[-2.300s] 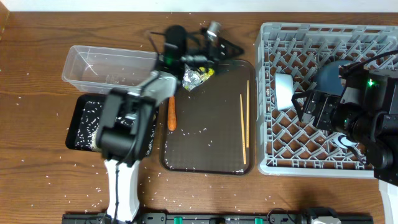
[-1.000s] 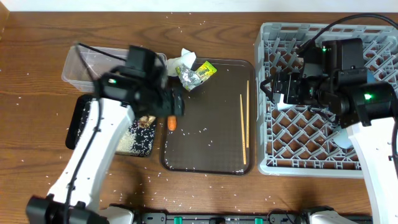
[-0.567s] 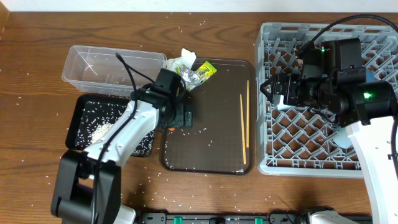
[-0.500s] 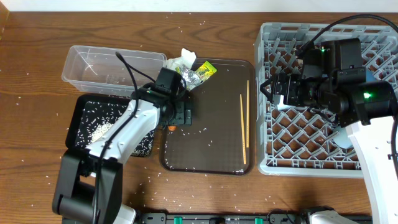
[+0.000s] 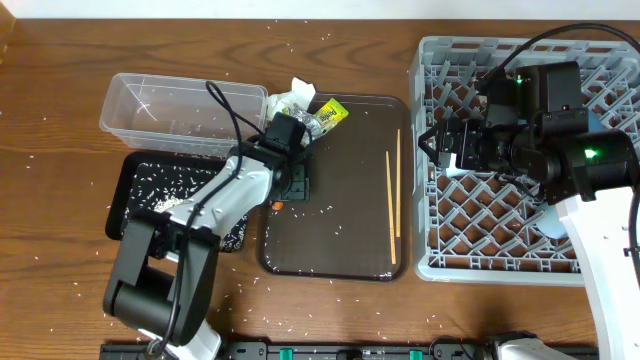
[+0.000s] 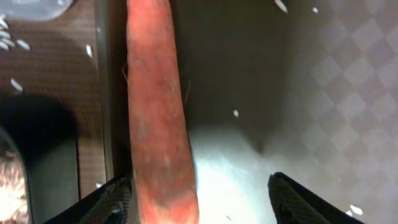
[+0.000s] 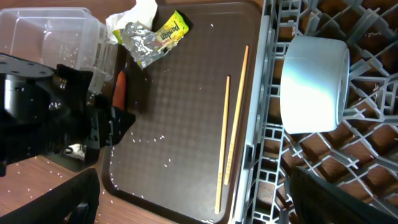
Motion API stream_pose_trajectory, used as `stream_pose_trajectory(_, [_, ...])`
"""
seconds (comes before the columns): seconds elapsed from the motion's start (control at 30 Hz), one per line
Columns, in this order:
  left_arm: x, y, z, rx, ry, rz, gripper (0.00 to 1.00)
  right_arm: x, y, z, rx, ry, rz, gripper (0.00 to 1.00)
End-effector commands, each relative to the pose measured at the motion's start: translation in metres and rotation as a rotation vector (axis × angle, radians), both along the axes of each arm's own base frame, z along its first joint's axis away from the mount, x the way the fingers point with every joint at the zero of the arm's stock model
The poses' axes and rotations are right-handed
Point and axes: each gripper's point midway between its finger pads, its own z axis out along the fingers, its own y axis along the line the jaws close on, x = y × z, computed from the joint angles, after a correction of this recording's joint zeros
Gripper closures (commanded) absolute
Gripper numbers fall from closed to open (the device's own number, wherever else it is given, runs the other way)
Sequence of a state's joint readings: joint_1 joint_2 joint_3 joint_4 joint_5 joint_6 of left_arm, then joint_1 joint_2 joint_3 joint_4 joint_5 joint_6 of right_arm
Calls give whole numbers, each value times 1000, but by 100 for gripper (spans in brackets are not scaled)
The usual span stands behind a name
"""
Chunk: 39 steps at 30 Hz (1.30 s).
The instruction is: Sort waste into correct bins and load items into the dishwasher rack
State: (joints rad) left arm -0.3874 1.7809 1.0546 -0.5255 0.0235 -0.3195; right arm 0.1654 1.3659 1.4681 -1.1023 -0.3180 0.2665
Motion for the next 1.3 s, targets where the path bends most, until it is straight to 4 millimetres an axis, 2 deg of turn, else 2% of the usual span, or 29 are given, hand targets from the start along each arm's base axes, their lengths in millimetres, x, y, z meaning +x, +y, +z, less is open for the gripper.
stream_pose_trajectory(0.0, [4,3,-6,27,-9,4,41,1,1,2,-9,-10,13,10])
stream_pose_trajectory(0.07, [5,0,-7,19,-12,1,49,1,1,2,-9,-10,13,10])
stream_pose_trajectory(0.13, [5,-2,-8,7,-10,-3,51,1,1,2,-9,-9,13,10])
stream_pose_trajectory(0.23, [5,-4,-9,3,-6,-6,67,1,1,2,-9,-9,14,10])
stream_pose_trajectory(0.37, [4,-3,-10,4,-4,-6,71,-1,1,0,-10,1,14,10])
stream_pose_trajectory(0.47, [4,-3,-10,5,-3,-6,87,-3,1,-1,-12,9,14,10])
stream_pose_trajectory(0.57, [3,-3,-8,8,4,-6,91,-4,0,-1,-13,15,14,11])
stream_pose_trajectory(0.67, [3,-2,7,16,2,-31,91,-6,0,-2,-14,23,14,11])
stream_pose_trajectory(0.83, [2,5,55,8,-24,-15,90,-6,0,-3,-14,25,14,11])
stream_pose_trajectory(0.97, [-14,25,89,26,-39,16,90,-7,0,-3,-14,28,14,11])
stream_pose_trajectory(1.07, [-28,54,101,101,-27,70,90,-7,0,-3,-14,27,14,11])
stream_pose_trajectory(1.17, [-43,88,100,165,34,214,90,-7,0,-3,-14,27,14,11])
stream_pose_trajectory(1.27, [-54,113,87,166,87,400,90,-7,0,-3,-15,27,14,11])
